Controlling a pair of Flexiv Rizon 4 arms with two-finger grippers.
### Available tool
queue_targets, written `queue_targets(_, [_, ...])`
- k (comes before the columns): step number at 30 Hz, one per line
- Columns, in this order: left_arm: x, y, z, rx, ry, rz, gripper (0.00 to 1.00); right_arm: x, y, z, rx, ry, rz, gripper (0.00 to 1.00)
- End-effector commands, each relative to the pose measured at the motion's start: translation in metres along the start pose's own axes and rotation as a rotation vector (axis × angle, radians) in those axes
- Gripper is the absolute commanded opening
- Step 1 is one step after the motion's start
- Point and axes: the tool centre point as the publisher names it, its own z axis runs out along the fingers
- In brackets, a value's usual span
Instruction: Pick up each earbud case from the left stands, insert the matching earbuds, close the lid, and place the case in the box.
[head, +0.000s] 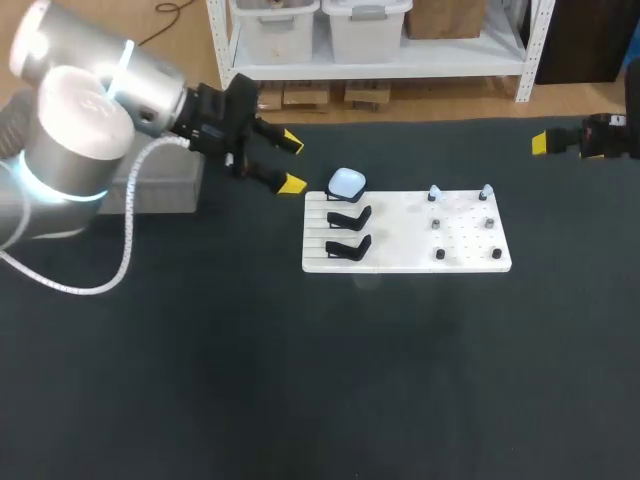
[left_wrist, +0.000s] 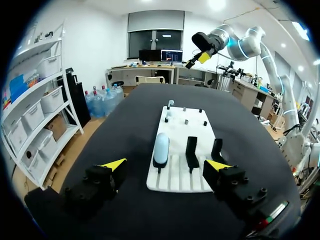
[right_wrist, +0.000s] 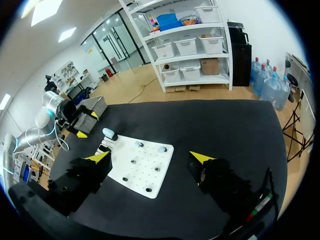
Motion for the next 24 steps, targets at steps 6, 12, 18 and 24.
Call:
queue_targets(6, [0.004,0.007,0.026,0.028,-0.052,0.031,1.0,0.0,0.0,-0.001,0.002,0.0,0.0,1.0])
queue_targets(12, [0.004,0.007,0.035,0.043,-0.079,0.053,0.99,0.0,0.0,-0.001,0.002,0.0,0.0,1.0])
queue_targets(18, [0.009,0.011,0.048,0.047,-0.071,0.06,1.0,0.0,0.0,-0.001,0.002,0.0,0.0,1.0])
queue_targets(24, [0.013,0.017,0.053,0.055,-0.065,0.056,0.89,0.0,0.0,-0.001,0.002,0.0,0.0,1.0])
